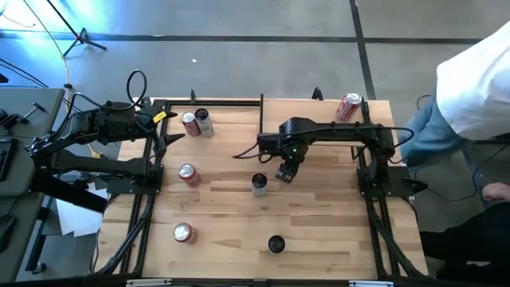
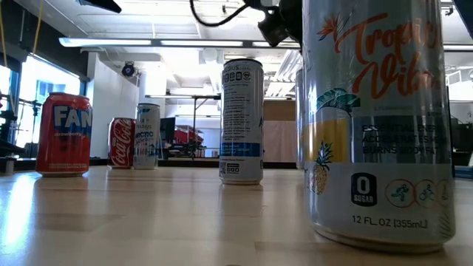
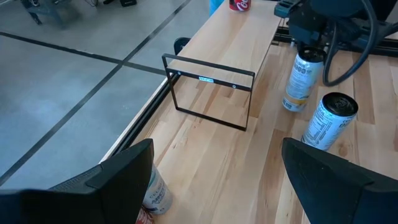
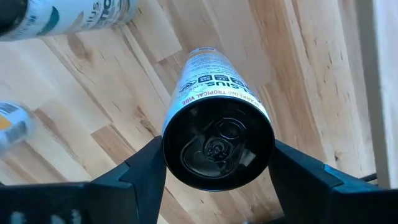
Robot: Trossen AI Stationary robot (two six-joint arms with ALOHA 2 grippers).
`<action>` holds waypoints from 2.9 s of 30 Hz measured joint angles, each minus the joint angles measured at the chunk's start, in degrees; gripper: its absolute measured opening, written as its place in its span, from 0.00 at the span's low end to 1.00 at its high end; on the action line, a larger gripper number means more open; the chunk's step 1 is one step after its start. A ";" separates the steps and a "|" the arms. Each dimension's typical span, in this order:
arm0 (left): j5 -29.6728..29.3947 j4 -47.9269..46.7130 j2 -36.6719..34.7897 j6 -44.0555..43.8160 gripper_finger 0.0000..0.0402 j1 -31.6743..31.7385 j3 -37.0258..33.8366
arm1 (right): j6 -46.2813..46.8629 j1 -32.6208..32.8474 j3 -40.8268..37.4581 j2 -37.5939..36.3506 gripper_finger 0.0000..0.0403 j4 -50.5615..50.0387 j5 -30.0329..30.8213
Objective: Place canned beverage on shelf
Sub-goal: Put the white soda can on the shelf
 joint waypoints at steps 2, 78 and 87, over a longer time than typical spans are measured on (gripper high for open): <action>0.00 0.02 0.00 0.00 0.83 -0.02 0.01 | -0.09 0.00 0.00 0.14 0.58 0.00 0.39; 0.00 -0.01 0.01 0.00 0.83 -0.02 -0.01 | 74.08 24.62 -15.54 -2.77 0.70 14.34 40.04; 0.00 -0.01 0.01 0.00 0.83 -0.01 -0.01 | 82.79 27.09 -22.05 -2.77 0.70 23.06 41.29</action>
